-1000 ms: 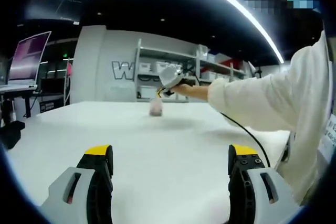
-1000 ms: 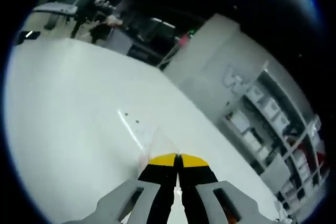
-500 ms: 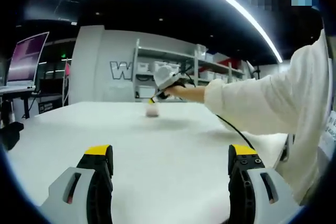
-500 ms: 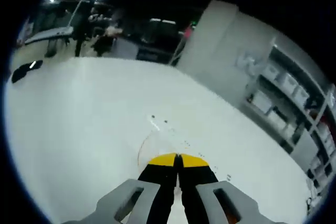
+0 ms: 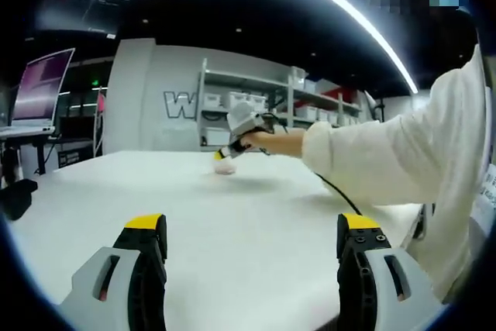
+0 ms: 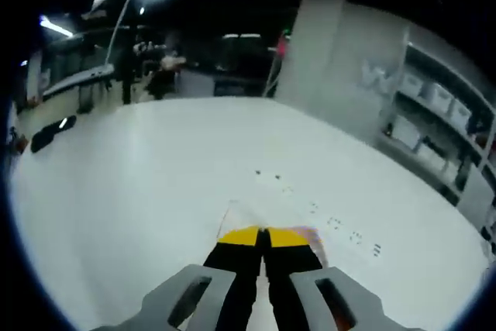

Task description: Open the resealable bag by pulling the two sides of the seal apart until the entire bag opening is separated and visibly accessible.

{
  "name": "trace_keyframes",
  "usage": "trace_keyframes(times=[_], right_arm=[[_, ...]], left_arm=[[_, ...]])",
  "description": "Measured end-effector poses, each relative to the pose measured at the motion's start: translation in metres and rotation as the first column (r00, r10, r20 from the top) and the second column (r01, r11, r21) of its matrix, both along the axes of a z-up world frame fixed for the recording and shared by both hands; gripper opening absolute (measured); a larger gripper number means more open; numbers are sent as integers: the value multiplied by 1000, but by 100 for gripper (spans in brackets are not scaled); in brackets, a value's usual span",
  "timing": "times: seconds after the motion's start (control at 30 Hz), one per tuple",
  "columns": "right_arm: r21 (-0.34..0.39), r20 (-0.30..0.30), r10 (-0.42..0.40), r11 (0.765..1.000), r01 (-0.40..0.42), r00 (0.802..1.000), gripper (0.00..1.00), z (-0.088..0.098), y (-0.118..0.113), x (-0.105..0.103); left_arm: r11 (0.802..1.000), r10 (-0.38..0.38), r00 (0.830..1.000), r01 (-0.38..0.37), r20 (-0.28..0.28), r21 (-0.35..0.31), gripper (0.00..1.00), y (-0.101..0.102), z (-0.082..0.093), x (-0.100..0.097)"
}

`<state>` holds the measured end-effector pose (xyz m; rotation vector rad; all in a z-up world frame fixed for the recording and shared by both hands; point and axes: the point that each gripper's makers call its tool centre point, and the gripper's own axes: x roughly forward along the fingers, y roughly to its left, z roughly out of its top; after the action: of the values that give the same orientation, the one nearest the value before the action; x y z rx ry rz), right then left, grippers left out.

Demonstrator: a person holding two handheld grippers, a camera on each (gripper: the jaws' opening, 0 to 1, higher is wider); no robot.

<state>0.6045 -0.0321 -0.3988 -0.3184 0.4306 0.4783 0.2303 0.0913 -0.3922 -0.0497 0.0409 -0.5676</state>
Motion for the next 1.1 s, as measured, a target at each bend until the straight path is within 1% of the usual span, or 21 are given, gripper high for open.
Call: trace_keyframes(times=[0.07, 0.1, 0.17, 0.2, 0.33, 0.53, 0.63, 0.73, 0.77, 0.87, 0.9, 0.93, 1.03, 1.07, 1.1], right_arm=[[12, -9, 4, 1000, -4, 1000, 0, -1, 2, -1], [29, -16, 15, 999, -14, 1000, 3, -2, 5, -3], [87, -61, 32, 996, -27, 998, 8, -7, 12, -10], [108, -68, 35, 994, -27, 997, 10, -7, 14, -12], [140, -35, 44, 989, -39, 998, 11, -1, 14, -12], [168, -3, 29, 985, -29, 1000, 12, 7, 9, -14], [228, 63, 20, 973, -34, 998, 12, 19, 8, -10], [266, 93, 2, 964, -27, 996, 16, 24, 4, -10], [274, 104, 1, 961, -30, 995, 19, 26, 3, -9], [314, 151, -13, 949, -36, 988, 33, 31, 0, -7], [327, 196, -20, 944, -46, 980, 36, 37, -2, -6], [327, 226, -24, 944, -53, 974, 38, 40, -3, -6], [329, 241, -34, 943, -49, 970, 49, 40, -7, -10], [342, 249, -36, 938, -54, 968, 53, 41, -8, -10], [358, 257, -34, 932, -62, 966, 59, 43, -7, -10]], left_arm=[[1000, 1, 1000, -1, 1, 0, 89, 1, 0, -1], [1000, 3, 1000, -3, 2, 1, 89, 1, 0, -1], [1000, 5, 1000, -5, 2, 1, 89, 2, 0, -1], [1000, 6, 1000, -6, 2, -1, 89, 3, 0, -2], [1000, 1, 1000, -1, 10, -20, 90, 3, 4, -4], [1000, 6, 1000, -5, 11, -8, 89, 3, 4, -5], [1000, 5, 1000, -5, 8, -10, 89, 3, 3, -6], [1000, 3, 1000, -3, 9, -4, 89, 2, 3, -7], [1000, 3, 1000, -3, 10, -3, 89, 2, 3, -7], [1000, 2, 1000, -2, 13, -6, 89, 1, 4, -8], [1000, 2, 1000, -1, 14, -8, 89, 1, 5, -8], [1000, 1, 1000, -1, 14, -9, 89, 1, 5, -9], [1000, 0, 1000, 0, 14, -3, 90, -1, 4, -9], [1000, -2, 1000, 2, 14, -4, 90, -1, 4, -10], [1000, -3, 1000, 3, 15, -5, 90, -2, 4, -10]])
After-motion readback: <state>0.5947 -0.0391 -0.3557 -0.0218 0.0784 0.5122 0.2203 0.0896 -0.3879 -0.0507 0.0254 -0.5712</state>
